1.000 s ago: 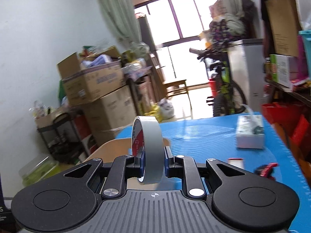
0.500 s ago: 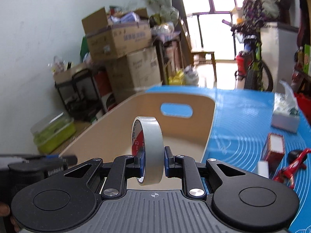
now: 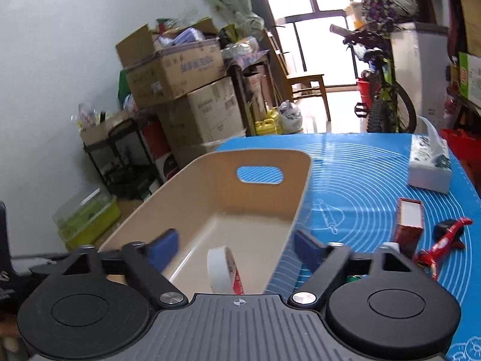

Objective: Organize rigid objects
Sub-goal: 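Lift the tape roll with the right tool and drop it into the basket, then reach the right tool to the white pill bottle and grasp it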

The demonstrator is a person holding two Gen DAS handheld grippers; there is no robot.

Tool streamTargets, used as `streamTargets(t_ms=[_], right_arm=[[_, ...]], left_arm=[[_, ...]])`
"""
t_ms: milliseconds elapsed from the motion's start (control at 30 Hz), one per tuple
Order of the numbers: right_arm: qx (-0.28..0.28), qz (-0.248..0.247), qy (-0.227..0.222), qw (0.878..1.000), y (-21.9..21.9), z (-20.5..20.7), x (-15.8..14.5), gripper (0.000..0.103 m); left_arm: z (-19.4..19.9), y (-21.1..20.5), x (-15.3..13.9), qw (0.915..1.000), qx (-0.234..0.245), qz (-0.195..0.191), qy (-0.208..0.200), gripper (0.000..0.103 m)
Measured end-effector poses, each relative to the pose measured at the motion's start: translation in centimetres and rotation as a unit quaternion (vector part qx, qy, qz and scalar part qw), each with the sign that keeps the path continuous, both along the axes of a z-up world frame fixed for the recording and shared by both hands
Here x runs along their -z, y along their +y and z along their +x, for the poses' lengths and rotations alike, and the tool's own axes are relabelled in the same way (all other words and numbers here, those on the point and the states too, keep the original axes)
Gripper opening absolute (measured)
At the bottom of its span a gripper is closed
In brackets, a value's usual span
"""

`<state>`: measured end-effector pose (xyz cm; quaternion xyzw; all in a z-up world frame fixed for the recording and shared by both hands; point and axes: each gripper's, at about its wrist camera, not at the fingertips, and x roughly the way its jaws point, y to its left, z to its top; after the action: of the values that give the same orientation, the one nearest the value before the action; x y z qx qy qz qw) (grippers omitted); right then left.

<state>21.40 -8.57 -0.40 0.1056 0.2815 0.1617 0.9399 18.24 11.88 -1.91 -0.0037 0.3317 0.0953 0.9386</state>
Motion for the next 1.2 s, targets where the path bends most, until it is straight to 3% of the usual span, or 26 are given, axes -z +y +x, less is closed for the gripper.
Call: streamTargets(t_ms=[100, 300, 567, 833, 1033, 1200], right_arm=[[0.015, 0.027, -0.002, 1.0, -2.1, -0.6, -0.5, 0.096], [0.052, 0.02, -0.007, 0.998, -5.6, -1.4, -0.6, 0.1], [0.076, -0.053, 0.033, 0.995, -8.4, -1.2, 2.5, 0.1], [0.031, -0.111, 0.078, 0.99, -7.8, -0.3, 6.1, 0.095], [-0.021, -0.155, 0.078, 0.985, -6.6, 0.1, 7.6, 0.093], [-0.067, -0.209, 0.074, 0.973, -5.3, 0.2, 8.7, 0.091]], left_arm=[[-0.1, -0.1, 0.0, 1.0, -0.001, 0.0, 0.0, 0.016], [0.0, 0.0, -0.1, 1.0, -0.004, -0.003, -0.001, 0.016], [0.0, 0.0, -0.1, 1.0, -0.005, -0.004, -0.001, 0.016], [0.0, 0.0, -0.1, 1.0, -0.005, -0.005, -0.001, 0.016], [0.0, 0.0, -0.1, 1.0, -0.005, -0.005, -0.001, 0.016], [0.0, 0.0, -0.1, 1.0, -0.005, -0.005, -0.001, 0.016]])
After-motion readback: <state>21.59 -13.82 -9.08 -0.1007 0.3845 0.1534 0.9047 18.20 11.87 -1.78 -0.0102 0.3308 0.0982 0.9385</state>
